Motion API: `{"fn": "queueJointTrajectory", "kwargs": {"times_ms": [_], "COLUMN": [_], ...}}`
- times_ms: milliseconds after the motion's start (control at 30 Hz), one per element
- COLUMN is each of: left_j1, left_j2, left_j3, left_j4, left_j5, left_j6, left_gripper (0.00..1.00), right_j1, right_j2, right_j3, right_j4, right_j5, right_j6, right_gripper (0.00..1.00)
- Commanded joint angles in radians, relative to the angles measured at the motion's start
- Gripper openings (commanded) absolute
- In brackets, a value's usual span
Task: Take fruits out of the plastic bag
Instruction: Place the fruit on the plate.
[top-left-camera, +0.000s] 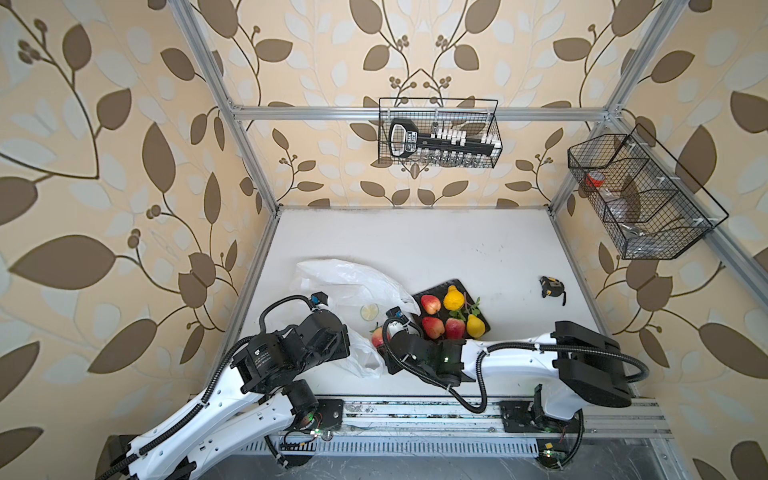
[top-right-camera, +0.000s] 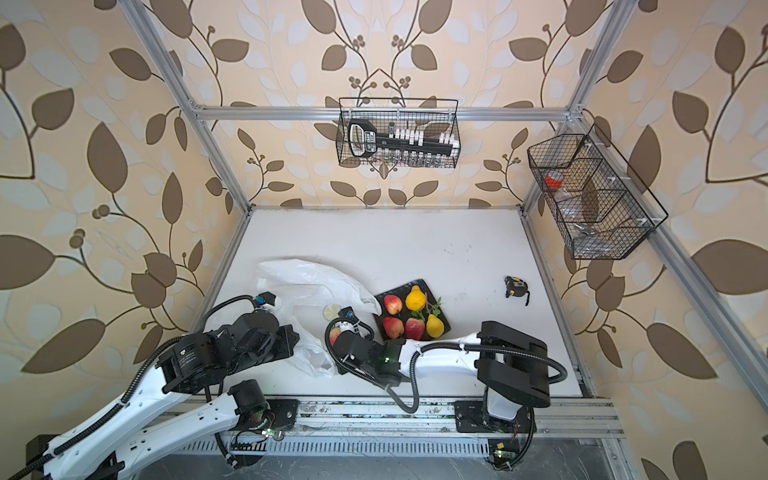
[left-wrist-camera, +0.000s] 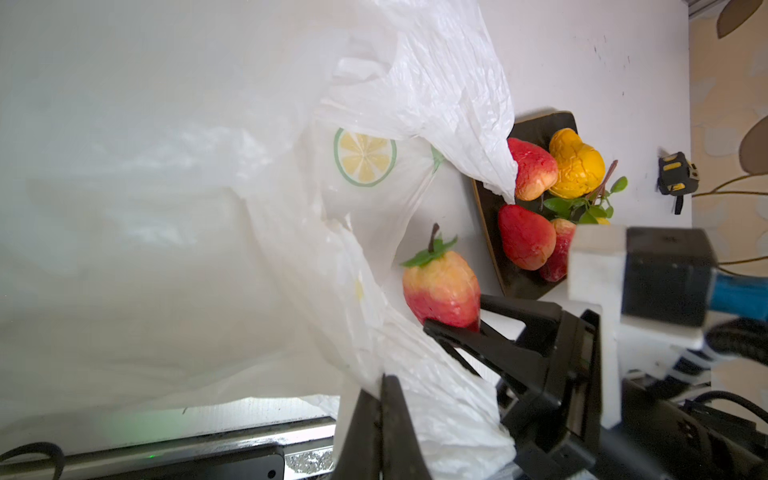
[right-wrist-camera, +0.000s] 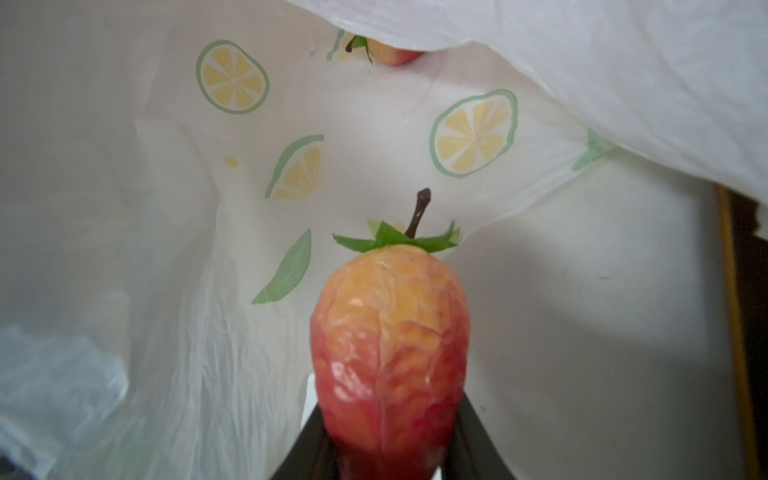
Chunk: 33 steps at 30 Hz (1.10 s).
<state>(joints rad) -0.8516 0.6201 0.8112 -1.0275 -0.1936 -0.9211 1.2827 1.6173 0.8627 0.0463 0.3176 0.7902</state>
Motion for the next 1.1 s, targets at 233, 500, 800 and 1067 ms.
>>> {"fn": "queueJointTrajectory", "kwargs": {"times_ms": [233, 500, 800, 1067], "left_j1": [-0.004, -0.005, -0.004, -0.004], "left_j2": [-0.010, -0.023, -0.022, -0.016], "left_j3": [-0.015, -0.014, -0.008, 0.000], "left_j4": [0.015, 0.008, -0.001, -0.012], "left_j5": [-0.073, -0.073, -0.067, -0.062], "left_j6": [-0.033, -0.033, -0.032, -0.028], "left_gripper": [0.00, 0.00, 0.00, 0.00], "right_j1": [0.006, -0.115, -0.356, -0.390], "right_j2": [-0.309, -0.510, -0.455, -0.329], "right_j3": [-0.160, -0.210, -0.213, -0.201], "right_j4": [-0.264, -0.443, -0.325, -0.253], "right_j5": [0.123, 0.272, 0.206, 0.187], "right_j6": [0.091, 0.085, -0.042, -0.063], "right_gripper": [0.17, 0.18, 0.22, 0.28]}}
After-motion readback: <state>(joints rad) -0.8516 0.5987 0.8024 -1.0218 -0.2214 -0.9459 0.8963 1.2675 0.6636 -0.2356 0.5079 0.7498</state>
